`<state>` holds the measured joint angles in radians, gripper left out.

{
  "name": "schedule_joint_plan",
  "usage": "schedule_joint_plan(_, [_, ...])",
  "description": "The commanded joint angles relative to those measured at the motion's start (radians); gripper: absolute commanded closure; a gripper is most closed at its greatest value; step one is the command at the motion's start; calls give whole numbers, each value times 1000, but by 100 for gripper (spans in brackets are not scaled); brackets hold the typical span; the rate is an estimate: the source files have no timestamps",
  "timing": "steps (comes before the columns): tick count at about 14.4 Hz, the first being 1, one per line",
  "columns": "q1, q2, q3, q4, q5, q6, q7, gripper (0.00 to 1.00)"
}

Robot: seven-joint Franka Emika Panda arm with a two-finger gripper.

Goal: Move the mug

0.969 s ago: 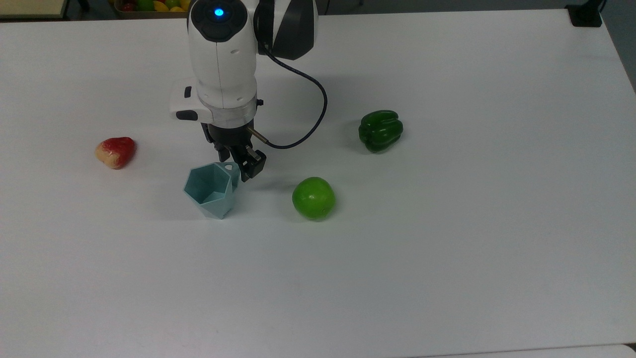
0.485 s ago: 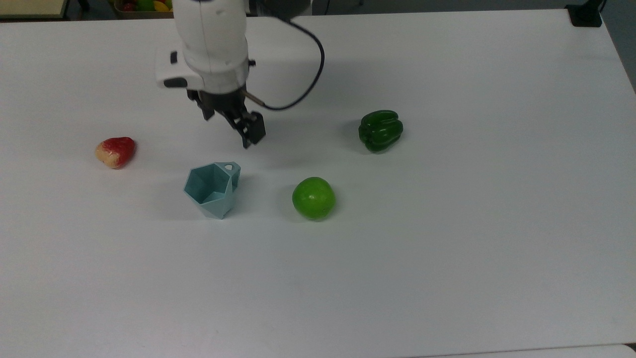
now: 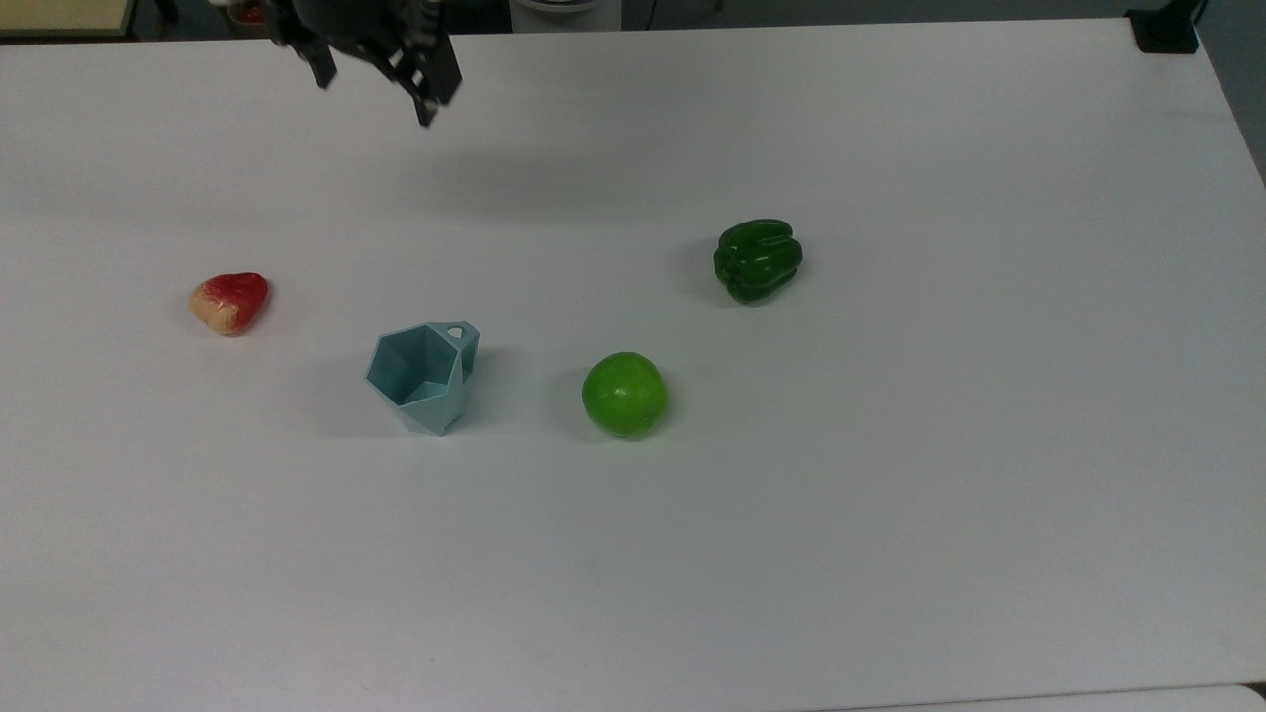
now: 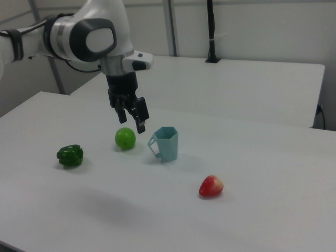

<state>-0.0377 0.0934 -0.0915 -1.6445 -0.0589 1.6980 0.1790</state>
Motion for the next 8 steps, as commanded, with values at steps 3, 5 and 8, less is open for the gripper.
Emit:
schedule_joint_plan(3, [-48, -115, -7, -74, 36, -31, -105, 0])
schedule_joint_plan(5, [-51, -116, -10, -72, 36, -32, -107, 0])
schedule_joint_plan(8, [-64, -116, -10, -55, 36, -34, -107, 0])
